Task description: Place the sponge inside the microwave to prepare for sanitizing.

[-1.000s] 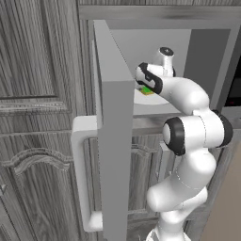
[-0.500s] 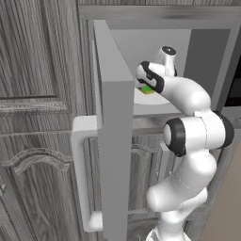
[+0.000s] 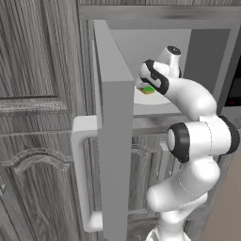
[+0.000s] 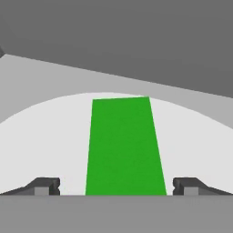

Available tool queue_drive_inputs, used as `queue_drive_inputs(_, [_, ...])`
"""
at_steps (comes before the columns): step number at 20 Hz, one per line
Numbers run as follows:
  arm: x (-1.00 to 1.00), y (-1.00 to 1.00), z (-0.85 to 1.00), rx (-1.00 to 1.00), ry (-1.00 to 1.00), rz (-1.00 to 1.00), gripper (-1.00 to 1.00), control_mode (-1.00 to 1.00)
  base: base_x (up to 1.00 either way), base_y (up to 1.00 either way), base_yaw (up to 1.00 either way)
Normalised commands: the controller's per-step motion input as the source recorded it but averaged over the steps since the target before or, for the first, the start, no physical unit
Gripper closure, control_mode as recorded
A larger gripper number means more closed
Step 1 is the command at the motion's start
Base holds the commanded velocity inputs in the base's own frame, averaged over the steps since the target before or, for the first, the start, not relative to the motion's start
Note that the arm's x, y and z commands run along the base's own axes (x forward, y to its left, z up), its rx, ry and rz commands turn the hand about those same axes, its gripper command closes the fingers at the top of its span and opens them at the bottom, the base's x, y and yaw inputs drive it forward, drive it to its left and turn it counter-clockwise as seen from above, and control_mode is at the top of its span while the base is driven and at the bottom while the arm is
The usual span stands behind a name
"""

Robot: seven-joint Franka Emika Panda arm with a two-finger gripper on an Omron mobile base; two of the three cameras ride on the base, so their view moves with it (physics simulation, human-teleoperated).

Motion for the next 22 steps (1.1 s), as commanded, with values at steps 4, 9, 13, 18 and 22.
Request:
queue_drive_inputs(4, [-0.31,0.0,0.01,0.0,-0.03,0.0,-1.0,-1.0,0.0,0.0,0.0])
queue_drive_inputs(9, [-0.31,0.0,0.12,0.0,-0.07,0.0,-1.0,-1.0,0.0,0.0,0.0])
queue_drive_inputs(13, [-0.35,0.0,0.12,0.01,-0.09,0.0,-1.0,-1.0,0.0,0.0,0.0])
queue_drive_inputs(18, [-0.4,0.0,0.14,0.03,-0.06,0.0,-1.0,-1.0,0.0,0.0,0.0])
queue_drive_inputs(22, [-0.34,0.0,0.26,0.01,0.0,0.0,-1.0,-1.0,0.0,0.0,0.0])
